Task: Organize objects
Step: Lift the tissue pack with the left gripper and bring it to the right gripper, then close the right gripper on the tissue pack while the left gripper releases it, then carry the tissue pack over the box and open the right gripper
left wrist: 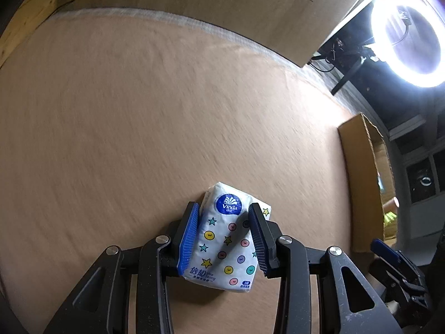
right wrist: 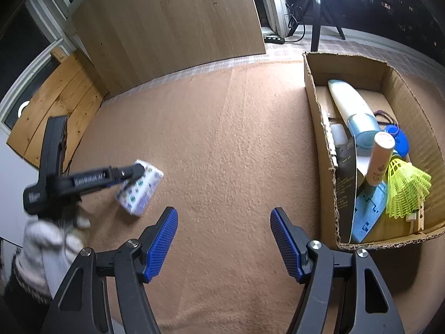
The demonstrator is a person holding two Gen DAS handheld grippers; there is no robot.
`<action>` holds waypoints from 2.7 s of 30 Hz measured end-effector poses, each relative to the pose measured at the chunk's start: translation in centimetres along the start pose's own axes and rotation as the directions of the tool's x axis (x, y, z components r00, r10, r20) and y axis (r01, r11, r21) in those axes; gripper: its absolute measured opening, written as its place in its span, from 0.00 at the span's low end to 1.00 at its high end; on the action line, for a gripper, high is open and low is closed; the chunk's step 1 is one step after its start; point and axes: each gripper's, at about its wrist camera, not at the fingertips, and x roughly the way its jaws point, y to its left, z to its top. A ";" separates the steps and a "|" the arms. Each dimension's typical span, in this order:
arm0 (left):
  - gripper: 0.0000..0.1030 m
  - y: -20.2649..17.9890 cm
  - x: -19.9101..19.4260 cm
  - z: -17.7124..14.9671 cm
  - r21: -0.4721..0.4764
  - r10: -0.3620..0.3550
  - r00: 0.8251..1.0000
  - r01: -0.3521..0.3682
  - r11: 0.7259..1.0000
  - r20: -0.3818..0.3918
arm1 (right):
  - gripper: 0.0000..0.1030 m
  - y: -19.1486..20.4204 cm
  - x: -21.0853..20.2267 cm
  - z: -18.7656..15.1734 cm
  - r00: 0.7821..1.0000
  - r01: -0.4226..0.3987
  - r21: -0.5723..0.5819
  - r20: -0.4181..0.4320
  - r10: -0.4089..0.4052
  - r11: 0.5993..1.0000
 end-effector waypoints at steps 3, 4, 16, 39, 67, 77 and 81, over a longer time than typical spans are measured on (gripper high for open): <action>0.39 -0.4 -0.2 -1.4 -0.013 0.001 1.000 -0.001 1.000 0.001 | 0.63 -0.1 0.2 -0.3 1.000 -0.008 -0.007 -0.010 0.008 1.000; 0.39 -0.3 -0.2 -1.9 -0.013 0.002 1.000 -0.002 1.000 -0.002 | 0.63 -0.1 0.2 -0.4 1.000 -0.010 -0.010 -0.013 0.010 1.000; 0.44 0.8 -2.3 -4.8 0.093 -0.036 0.998 0.042 0.995 -0.058 | 0.63 0.3 2.4 -1.1 0.994 -0.077 0.005 -0.072 0.077 0.997; 0.41 0.5 -2.4 -5.8 0.282 -0.080 0.991 0.107 0.953 -0.109 | 0.27 4.8 9.7 0.0 0.917 -0.311 0.054 -0.245 0.314 0.949; 0.36 -15.0 -4.2 -3.5 0.492 -0.195 0.978 0.204 0.846 -0.071 | 0.23 -3.1 -3.3 2.3 0.983 -0.182 0.046 0.025 0.181 0.982; 0.36 -24.6 -1.1 -1.2 0.559 -0.238 0.968 0.239 0.794 -0.076 | 0.23 -9.7 -7.5 4.8 0.988 -0.101 0.087 0.122 0.090 0.991; 0.36 -27.6 0.8 -0.3 0.565 -0.240 0.967 0.249 0.787 -0.091 | 0.23 -12.3 -7.9 5.9 0.988 -0.083 0.107 0.140 0.068 0.991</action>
